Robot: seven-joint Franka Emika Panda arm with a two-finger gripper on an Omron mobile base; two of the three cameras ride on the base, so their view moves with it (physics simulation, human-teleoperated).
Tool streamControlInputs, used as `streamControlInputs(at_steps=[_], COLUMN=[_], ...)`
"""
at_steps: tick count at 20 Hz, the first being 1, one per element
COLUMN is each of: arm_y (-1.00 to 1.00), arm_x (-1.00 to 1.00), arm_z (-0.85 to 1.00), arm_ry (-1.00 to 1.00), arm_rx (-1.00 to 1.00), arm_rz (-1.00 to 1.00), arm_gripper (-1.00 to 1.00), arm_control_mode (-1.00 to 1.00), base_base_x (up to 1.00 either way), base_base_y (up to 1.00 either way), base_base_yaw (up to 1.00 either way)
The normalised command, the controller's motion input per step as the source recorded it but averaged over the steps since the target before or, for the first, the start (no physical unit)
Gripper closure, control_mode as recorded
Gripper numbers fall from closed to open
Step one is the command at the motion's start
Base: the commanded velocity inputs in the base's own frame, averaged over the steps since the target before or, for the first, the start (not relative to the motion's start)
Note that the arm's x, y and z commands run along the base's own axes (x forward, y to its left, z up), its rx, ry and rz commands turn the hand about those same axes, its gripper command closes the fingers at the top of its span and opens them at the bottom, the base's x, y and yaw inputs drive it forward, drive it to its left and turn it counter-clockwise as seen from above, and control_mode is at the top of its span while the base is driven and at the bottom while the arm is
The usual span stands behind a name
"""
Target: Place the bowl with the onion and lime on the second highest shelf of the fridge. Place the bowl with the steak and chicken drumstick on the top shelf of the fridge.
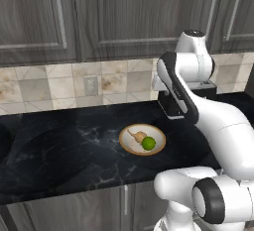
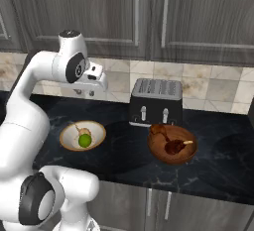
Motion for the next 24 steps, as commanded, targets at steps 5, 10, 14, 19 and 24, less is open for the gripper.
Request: streamControlInputs(at_steps=[5, 10, 14, 19, 24], arm_y=[0.00, 0.00, -0.01, 0.00, -0.09], arm_x=[-0.04, -0.02, 0.01, 0.00, 0.00], arm_z=[-0.21, -0.82, -0.99, -0.89, -0.83], arm_ry=[0.02, 0.19, 0.30, 0.29, 0.06], arm_rx=[0.04, 0.16, 0.07, 0.01, 0.00], arm_rz=[0.00, -0.03, -0.12, -0.17, -0.19], arm_gripper=[-1.00, -1.00, -1.00, -1.00, -1.00], arm_control_mode=[-1.00, -1.00, -1.00, -1.00, -1.00], base_base_x=[0.00, 0.00, 0.00, 0.00, 0.00], base_base_y=[0.00, 0.00, 0.00, 0.00, 0.00], base_base_yaw=[0.00, 0.00, 0.00, 0.00, 0.00])
